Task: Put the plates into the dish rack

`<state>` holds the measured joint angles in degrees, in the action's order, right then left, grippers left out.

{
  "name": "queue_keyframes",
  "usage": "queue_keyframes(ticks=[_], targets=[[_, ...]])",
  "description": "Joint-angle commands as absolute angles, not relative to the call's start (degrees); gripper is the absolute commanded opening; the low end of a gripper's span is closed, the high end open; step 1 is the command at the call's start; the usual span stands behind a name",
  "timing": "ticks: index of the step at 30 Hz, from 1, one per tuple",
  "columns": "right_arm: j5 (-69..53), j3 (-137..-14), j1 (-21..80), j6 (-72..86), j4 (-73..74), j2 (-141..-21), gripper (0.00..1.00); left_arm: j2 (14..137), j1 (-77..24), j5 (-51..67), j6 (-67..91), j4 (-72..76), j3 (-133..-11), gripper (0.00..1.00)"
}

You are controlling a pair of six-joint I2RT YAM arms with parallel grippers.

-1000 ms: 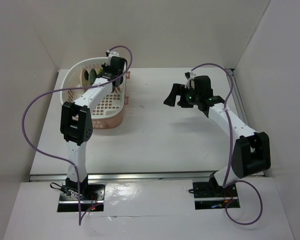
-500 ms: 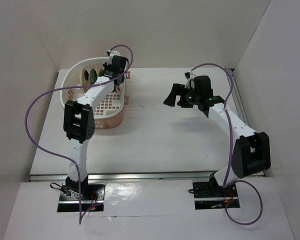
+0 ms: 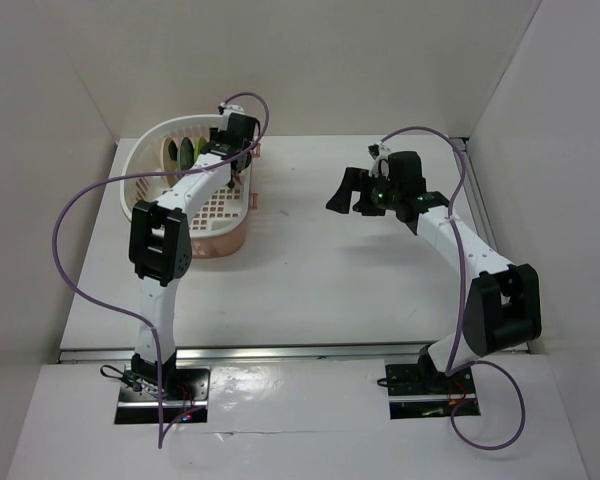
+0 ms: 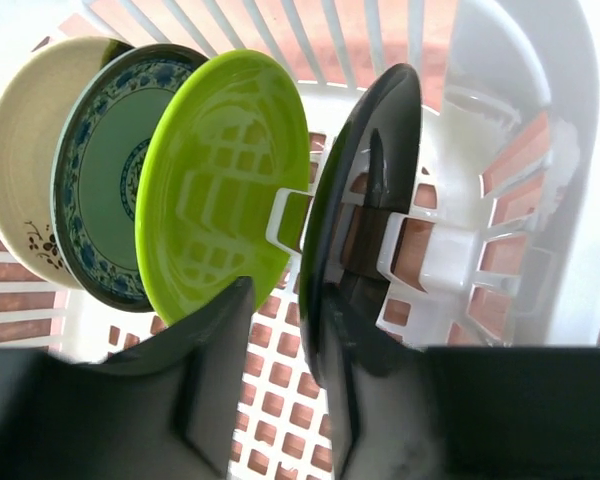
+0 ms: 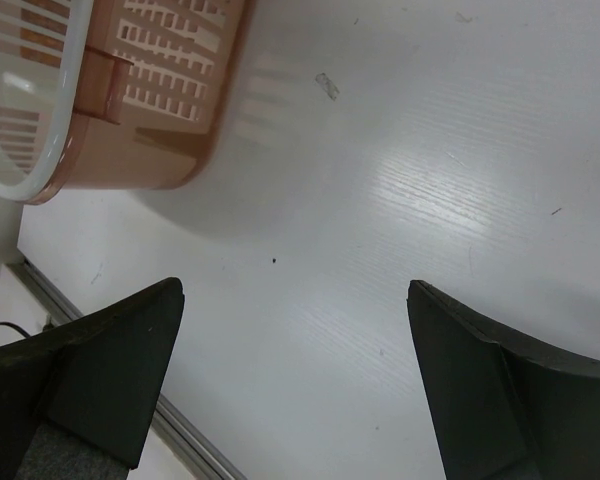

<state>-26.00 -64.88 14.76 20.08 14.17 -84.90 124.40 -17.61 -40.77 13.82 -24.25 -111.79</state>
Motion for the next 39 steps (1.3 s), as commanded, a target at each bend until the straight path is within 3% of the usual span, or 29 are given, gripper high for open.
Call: queue_keyframes(ticks=[1,5,10,14,27,35,39], targets=[[-27.4,-65.4,15.2,20.1,12.2,-83.8,1.00,125.3,-17.8,-40.3,15.0,-23.5,-114.1,0.48],[-27.4,-64.9,15.2,20.1,12.2,-83.8,1.00,125.3,-17.8,-39.7,15.0,-23.5,-114.1,0.70],[-27.4,-64.9,15.2,20.1,12.2,-83.8,1.00,123.9,-17.8,-37.1,15.0,-24.1,-115.3,0.78],[-26.8,-66.1,15.2,20.1,12.7,-84.9,1.00,120.7,-17.8,-31.6,15.6,-26.1,-116.1,0.94],[-27.9,-68.5,15.2,20.1,13.4,-87.3,1.00,107.9,-18.4,-32.9,15.0,-25.6,-110.7,0.98],[-17.7,-76.5,15.2,16.5,21.6,-82.0,1.00,90.9,-22.0,-35.0,17.1,-31.6,-102.8,0.99],[-11.7,-80.5,15.9,16.5,31.0,-79.1,1.00,79.9,-27.0,-35.7,20.5,-35.6,-93.2,0.99]])
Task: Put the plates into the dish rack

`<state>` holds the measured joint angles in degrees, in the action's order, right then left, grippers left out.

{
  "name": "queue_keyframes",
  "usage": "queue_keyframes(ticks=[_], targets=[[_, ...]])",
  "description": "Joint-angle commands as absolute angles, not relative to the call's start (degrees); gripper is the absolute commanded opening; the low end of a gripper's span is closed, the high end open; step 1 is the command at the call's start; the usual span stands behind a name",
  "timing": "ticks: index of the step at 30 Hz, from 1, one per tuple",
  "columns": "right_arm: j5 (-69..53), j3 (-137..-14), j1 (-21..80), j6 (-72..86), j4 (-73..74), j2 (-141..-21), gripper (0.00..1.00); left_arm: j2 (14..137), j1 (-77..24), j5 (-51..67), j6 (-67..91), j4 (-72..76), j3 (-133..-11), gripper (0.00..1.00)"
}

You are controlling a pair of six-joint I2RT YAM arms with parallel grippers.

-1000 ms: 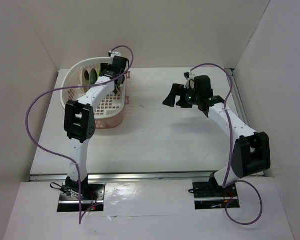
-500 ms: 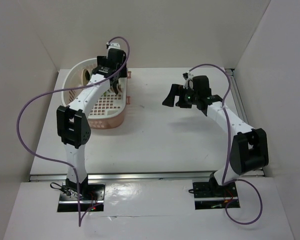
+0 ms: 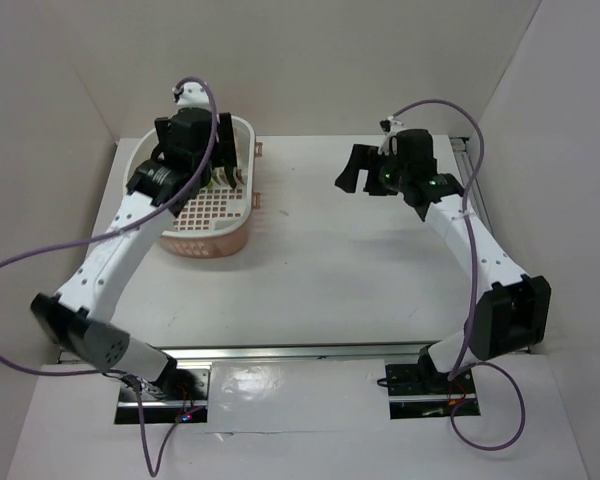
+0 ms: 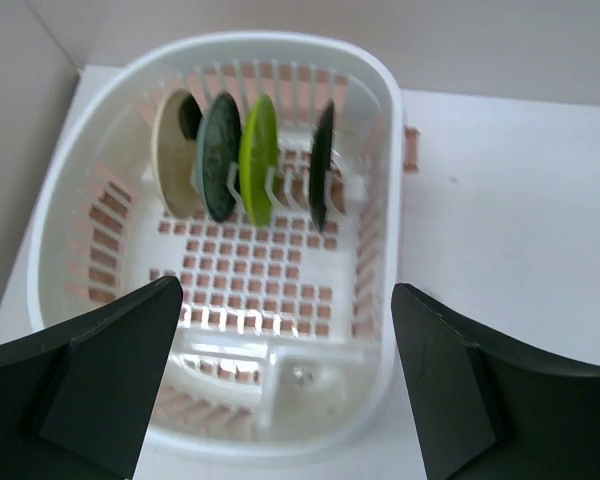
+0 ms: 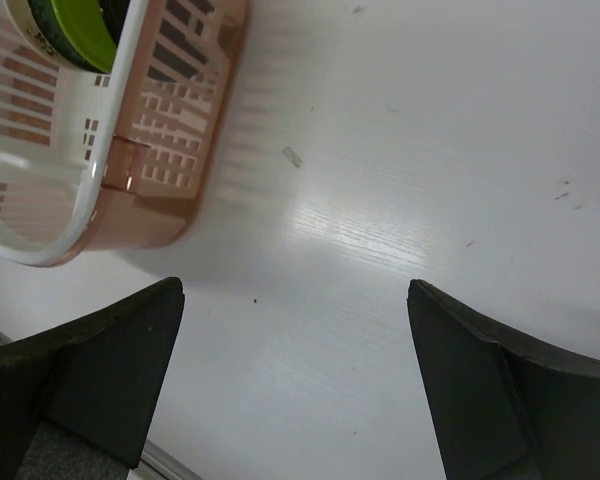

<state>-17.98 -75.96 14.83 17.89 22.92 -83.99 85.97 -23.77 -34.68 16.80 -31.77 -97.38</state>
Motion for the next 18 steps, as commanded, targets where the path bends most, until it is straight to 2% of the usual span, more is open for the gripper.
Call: queue_keyframes(ticks=[1,4,9,13,18], targets=[[-10.4,-81.1,16.4,16.5,32.9,-78.2,1.00,75.6,-28.0,-35.7,21.8,-36.9,-91.8,0.99],[-3.7,-81.0,19.4,15.1,38.6,-72.8,1.00,69.4,-33.0,-35.2,27.8,-42.2,-85.4,0.99],[5.2,-78.1,22.7,15.4,43.8,-60.4,1.00,52.3,-38.4,-34.0,35.7,-48.0,-73.2,0.99],[5.2,-74.8,23.8,17.3,47.0,-50.3,1.00,40.1,-38.4,-32.9,36.9,-50.7,-65.5,0.99],[6.0,-69.5,23.8,17.3,52.2,-40.4,1.00,30.0,-38.4,-32.9,37.5,-57.3,-64.2,0.99]])
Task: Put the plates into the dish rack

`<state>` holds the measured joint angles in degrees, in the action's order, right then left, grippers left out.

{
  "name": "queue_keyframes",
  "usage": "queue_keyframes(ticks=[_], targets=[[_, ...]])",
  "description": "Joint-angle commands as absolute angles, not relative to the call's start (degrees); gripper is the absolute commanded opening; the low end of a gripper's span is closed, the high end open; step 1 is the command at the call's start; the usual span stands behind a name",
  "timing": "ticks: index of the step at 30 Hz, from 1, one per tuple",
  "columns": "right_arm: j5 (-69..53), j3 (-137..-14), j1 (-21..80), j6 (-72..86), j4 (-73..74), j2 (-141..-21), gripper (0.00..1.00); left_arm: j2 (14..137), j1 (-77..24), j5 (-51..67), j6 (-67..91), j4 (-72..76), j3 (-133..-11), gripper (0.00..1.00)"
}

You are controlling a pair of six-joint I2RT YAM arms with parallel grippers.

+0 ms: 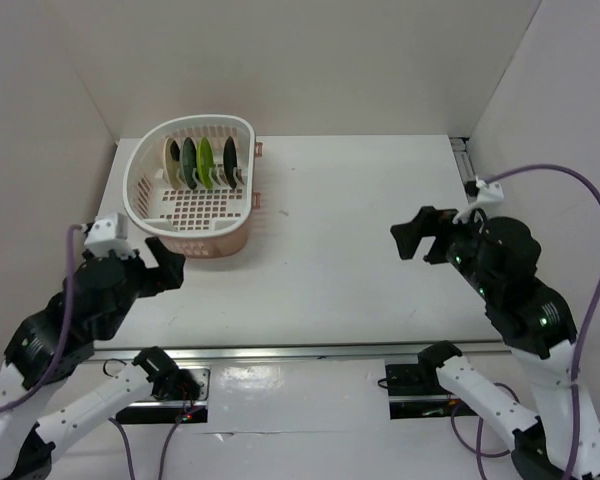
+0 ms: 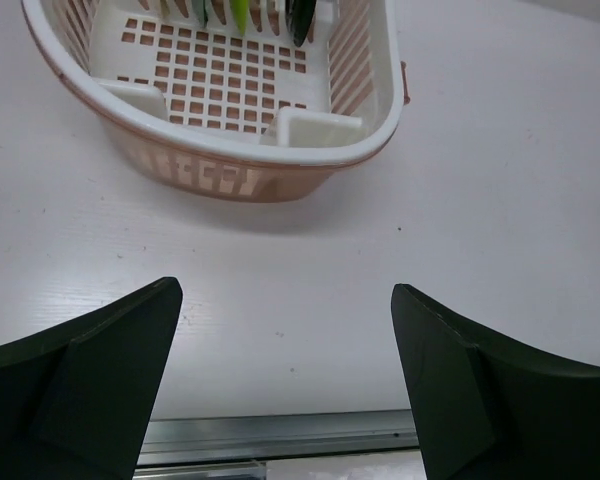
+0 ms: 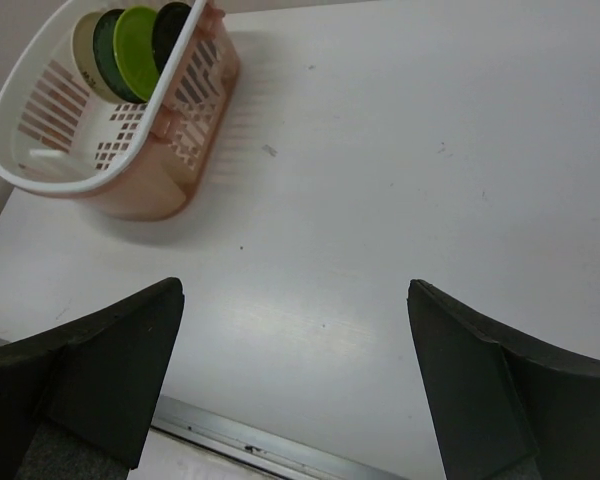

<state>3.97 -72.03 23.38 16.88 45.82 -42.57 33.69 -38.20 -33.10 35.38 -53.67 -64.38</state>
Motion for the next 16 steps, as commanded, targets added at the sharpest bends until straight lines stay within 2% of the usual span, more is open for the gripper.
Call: queue_keyframes(ticks=[1,6,16], targets=[[6.0,-68.9,23.2,17.8,53.9,-38.5,1.00,28.8,-38.4,-32.9,37.5,-57.9,-63.6,0.99],[3.1,-64.9,20.3,17.8,55.7,-33.1,1.00,22.6,-38.4,-33.9,38.8,-61.4,-64.1,0.99],[1.5,-61.1,18.0,16.8,55.2,-31.7,1.00,23.2,-38.4,-33.4,38.8,-62.0,-64.1,0.99]])
